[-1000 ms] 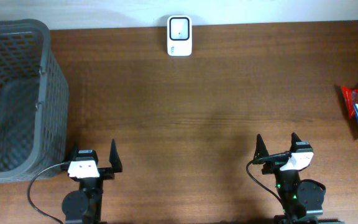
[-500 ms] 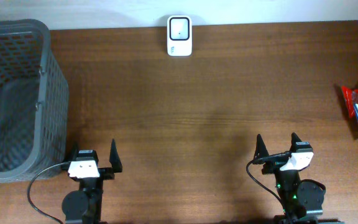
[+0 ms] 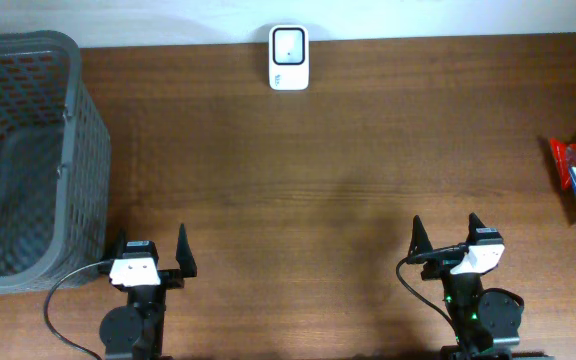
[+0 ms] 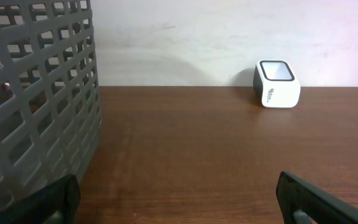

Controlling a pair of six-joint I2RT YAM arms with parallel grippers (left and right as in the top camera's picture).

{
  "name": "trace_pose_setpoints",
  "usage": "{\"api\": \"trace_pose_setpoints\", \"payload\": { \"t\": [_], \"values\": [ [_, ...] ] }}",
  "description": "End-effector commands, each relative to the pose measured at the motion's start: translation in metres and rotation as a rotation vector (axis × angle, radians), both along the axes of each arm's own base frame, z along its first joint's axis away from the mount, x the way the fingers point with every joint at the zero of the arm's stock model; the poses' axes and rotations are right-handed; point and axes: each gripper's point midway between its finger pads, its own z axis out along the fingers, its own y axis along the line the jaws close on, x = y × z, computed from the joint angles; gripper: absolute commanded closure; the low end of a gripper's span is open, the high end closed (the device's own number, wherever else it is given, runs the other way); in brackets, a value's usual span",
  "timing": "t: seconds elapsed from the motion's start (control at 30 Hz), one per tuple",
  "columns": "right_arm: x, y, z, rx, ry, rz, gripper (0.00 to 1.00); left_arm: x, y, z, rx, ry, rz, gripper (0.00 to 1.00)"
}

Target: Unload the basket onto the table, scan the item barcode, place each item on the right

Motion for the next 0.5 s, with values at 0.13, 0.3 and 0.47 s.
{"api": "trace_pose_setpoints", "payload": {
  "t": [0.13, 0.3, 0.47],
  "values": [
    [0.0001, -0.0001, -0.0035, 0.003, 0.005, -0.003, 0.01, -0.0002, -0.0011, -0.0014, 0.015, 0.004, -0.008, 0.01],
    [0.0002, -0.0071, -0.0045, -0.123, 0.005, -0.035, 0.02, -0.0002, -0.0011, -0.0014, 0.015, 0.004, -0.008, 0.01],
    [0.0002, -0.0072, -0.0045, -0.138, 0.004, -0.034, 0.01, -0.0002, -0.0011, -0.0013, 0.015, 0.003, -0.008, 0.01]
  ]
}}
